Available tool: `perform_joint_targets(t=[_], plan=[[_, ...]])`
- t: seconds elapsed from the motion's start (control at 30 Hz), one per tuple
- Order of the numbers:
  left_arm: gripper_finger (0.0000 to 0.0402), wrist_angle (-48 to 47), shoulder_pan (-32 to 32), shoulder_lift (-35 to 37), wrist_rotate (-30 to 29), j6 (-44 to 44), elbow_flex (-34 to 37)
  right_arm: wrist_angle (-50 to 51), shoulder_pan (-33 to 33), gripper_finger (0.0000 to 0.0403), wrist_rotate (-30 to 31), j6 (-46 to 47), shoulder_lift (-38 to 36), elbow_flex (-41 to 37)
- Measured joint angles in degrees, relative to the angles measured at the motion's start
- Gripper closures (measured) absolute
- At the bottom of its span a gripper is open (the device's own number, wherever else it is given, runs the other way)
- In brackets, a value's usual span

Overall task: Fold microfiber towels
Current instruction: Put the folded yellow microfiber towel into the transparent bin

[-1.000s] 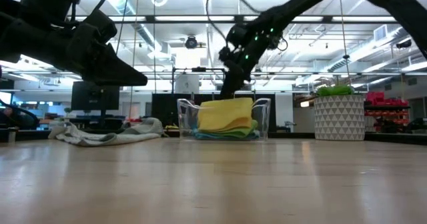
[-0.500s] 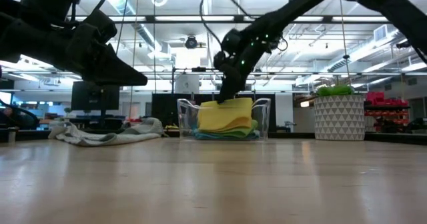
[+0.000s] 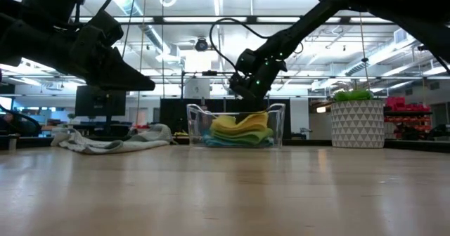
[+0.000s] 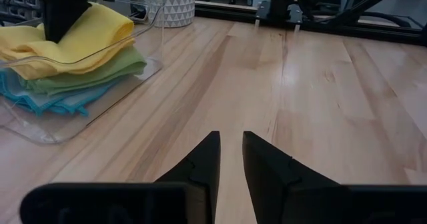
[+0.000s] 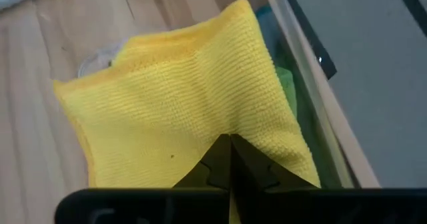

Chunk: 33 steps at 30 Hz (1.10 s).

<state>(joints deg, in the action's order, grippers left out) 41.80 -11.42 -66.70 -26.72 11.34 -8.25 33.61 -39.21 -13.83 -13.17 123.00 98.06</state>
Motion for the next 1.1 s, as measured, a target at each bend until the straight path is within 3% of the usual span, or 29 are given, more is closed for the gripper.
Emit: perform_joint_targets(t=[0.37,0.77,1.1], plan=[[0.0340,-0.14,0.00,0.00,0.00,-0.05,0.00,1.33,-0.04,0.0391,0.05,0.57,-0.05,-2.91],[0.0345,-0.13,0.00,0.00,0.00,-0.17,0.00,-5.26,1.86,0.0339,-0.17,2.67,-4.45,-2.97],[0.0343,-0.13,0.00,-0.02,0.00,0.02,0.00,-7.32,2.56,0.0381,0.96,2.95,0.71,-2.99]])
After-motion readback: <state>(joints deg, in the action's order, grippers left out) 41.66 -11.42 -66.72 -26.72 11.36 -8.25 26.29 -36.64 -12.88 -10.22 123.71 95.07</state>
